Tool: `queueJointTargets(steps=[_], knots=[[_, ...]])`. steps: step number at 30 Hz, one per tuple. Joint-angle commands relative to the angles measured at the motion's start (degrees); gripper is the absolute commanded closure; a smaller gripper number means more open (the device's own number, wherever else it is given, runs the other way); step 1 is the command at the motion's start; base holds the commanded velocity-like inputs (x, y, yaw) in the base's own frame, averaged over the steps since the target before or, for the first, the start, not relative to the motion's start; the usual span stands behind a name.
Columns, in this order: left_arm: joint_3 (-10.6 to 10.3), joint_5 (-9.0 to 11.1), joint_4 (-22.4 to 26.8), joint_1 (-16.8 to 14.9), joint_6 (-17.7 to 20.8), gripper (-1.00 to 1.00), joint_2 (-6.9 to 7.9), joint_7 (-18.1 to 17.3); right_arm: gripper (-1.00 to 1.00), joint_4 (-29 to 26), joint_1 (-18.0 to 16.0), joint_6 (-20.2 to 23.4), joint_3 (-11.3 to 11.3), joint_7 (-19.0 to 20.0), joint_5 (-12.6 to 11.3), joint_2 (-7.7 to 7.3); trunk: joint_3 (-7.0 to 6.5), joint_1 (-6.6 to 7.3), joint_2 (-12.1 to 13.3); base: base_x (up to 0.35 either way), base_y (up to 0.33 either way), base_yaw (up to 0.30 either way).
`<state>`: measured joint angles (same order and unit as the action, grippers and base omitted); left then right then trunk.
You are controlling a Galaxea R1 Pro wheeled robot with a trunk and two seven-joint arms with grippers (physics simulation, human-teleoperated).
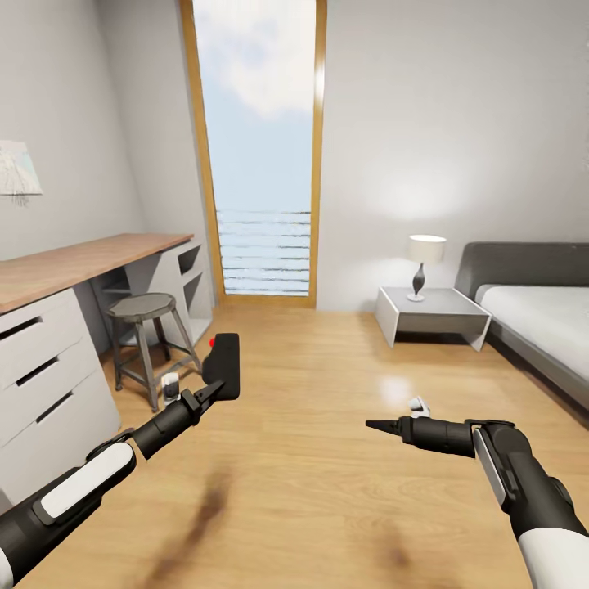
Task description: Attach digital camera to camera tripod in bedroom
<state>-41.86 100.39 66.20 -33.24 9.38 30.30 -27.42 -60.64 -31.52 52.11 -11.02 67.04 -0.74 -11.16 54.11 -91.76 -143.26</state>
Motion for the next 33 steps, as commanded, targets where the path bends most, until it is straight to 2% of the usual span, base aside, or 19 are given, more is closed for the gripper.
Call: queueJointTargets(steps=[1, 4, 33], knots=[[-0.2, 0.6, 0.0, -0.1, 0.3, 1.0, 0.04, -0.3, -1.0, 0.0, 0.0, 0.4, -0.1, 0.1, 0.0, 0.0, -0.17, 0.03, 0.0, 0.0, 0.0, 0.0], [-0.1, 0.6, 0.0, -0.1, 0.2, 1.0, 0.03, -0.3, -1.0, 0.0, 0.0, 0.4, -0.1, 0.2, -0.1, 0.0, -0.8, 0.28, 0.4, 0.0, 0.0, 0.0], [-0.2, 0.6, 0.0, -0.1, 0.2, 1.0, 0.02, -0.3, -1.0, 0.1, 0.0, 0.4, -0.1, 0.3, -0.1, 0.05, -6.0, 6.65, 12.0, 0.0, 0.0, 0.0]])
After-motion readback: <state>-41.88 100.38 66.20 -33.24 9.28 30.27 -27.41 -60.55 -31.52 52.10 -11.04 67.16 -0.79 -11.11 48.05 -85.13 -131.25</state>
